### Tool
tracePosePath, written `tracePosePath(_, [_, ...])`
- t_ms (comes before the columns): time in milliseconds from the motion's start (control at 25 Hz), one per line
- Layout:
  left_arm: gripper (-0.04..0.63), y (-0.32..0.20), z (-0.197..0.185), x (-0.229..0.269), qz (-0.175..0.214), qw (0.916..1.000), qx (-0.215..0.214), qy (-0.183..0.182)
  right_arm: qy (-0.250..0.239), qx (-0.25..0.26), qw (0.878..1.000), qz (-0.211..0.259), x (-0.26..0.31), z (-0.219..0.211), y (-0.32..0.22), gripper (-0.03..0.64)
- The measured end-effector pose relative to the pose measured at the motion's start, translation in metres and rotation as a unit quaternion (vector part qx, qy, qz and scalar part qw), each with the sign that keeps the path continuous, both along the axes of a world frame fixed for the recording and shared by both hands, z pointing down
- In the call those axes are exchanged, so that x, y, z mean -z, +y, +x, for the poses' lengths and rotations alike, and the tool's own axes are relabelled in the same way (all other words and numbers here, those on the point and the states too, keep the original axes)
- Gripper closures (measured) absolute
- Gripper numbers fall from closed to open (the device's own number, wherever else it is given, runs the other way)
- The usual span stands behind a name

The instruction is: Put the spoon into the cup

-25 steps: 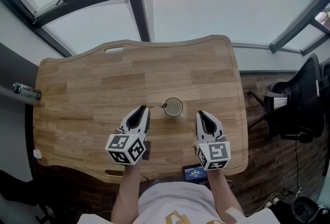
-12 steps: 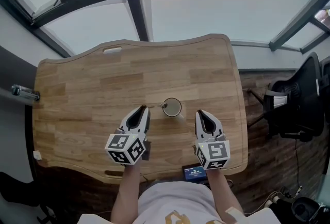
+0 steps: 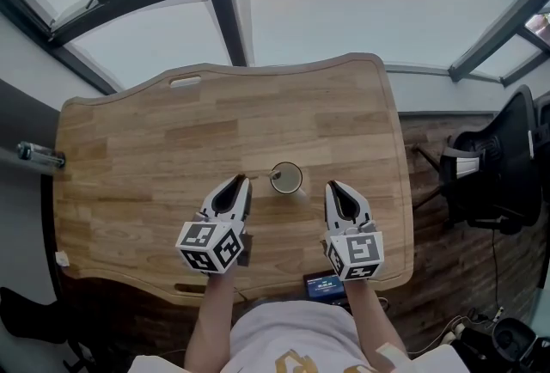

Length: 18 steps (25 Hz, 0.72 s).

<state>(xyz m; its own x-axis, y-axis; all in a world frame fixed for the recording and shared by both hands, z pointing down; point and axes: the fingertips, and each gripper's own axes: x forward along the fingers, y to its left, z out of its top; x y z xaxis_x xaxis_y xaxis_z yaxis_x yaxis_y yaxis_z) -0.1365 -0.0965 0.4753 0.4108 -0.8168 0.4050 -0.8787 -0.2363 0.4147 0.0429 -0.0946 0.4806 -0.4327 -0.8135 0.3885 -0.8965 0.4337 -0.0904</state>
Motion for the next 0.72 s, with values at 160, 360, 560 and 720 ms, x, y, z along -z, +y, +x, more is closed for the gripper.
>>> tracePosePath(160, [0.543,-0.0008,0.0008,-0.0024,-0.003,1.0000,-0.003,0.001,-0.001,0.003,1.000,-0.002,-0.0015,-0.0044,-0.0007,0.584])
tracePosePath(360, [0.543,-0.0024,0.0030,-0.0049,-0.008,0.9999,-0.007,0.002,-0.002,0.005,1.000,-0.005,-0.0021,-0.0061,-0.0008,0.584])
tracePosePath(560, [0.543,-0.0031,0.0057,-0.0087,-0.012,0.9999,-0.010,0.001,-0.002,0.004,1.000,-0.007,-0.0044,-0.0040,-0.0009,0.584])
tracePosePath(720, [0.543,-0.0037,0.0065,-0.0101,-0.014,0.9998,-0.012,0.001,-0.003,0.002,1.000,-0.011,-0.0077,-0.0032,-0.0007,0.584])
